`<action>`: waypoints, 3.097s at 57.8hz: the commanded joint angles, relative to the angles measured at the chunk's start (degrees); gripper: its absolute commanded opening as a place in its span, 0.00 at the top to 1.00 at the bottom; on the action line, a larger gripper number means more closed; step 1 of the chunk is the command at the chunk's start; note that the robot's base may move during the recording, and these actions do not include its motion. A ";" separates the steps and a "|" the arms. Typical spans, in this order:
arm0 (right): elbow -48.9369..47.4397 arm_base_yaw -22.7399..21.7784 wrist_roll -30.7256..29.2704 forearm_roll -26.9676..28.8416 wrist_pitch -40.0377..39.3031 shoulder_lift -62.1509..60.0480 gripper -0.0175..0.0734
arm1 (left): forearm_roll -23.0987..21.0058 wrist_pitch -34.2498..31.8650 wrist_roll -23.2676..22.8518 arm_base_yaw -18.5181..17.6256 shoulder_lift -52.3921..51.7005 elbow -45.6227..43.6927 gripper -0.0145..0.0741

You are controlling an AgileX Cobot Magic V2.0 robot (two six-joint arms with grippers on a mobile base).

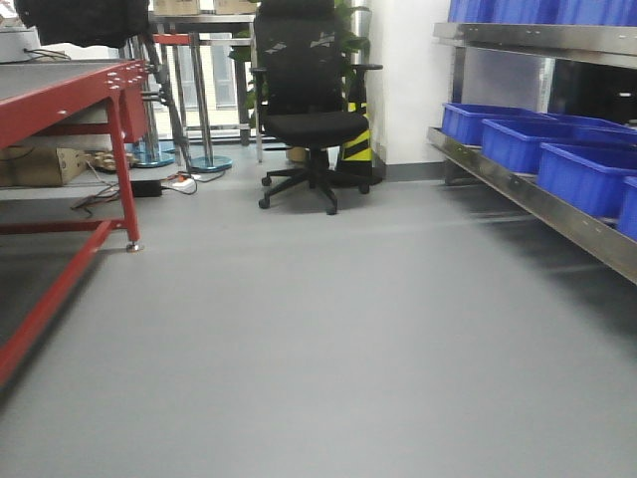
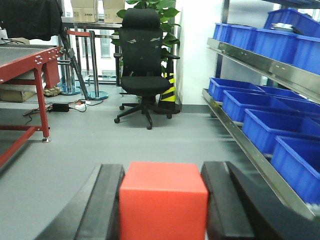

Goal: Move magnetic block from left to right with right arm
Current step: 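Drive the base away from the table carrying the cube in the right gripper, then turn the base toward the other carpeted table with cardboard boxes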

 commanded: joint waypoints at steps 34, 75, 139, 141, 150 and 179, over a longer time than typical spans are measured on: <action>-1.68 -0.31 -0.37 -1.33 -4.94 1.18 0.55 | -0.27 -4.54 -0.34 -0.34 -0.49 0.45 0.98; -1.68 -0.31 -0.37 -1.33 -4.94 1.18 0.55 | -0.27 -4.54 -0.34 -0.34 -0.49 0.45 0.98; -1.68 -0.31 -0.37 -1.33 -4.94 1.18 0.55 | -0.27 -4.54 -0.34 -0.34 -0.49 0.45 0.98; -1.68 -0.31 -0.37 -1.33 -4.94 1.18 0.55 | -0.27 -4.54 -0.34 -0.34 -0.49 0.45 0.98; -1.68 -0.31 -0.37 -1.33 -4.94 1.18 0.55 | -0.27 -4.54 -0.34 -0.34 -0.49 0.45 0.98; -1.68 -0.31 -0.37 -1.33 -4.94 1.18 0.55 | -0.27 -4.54 -0.34 -0.34 -0.49 0.45 0.98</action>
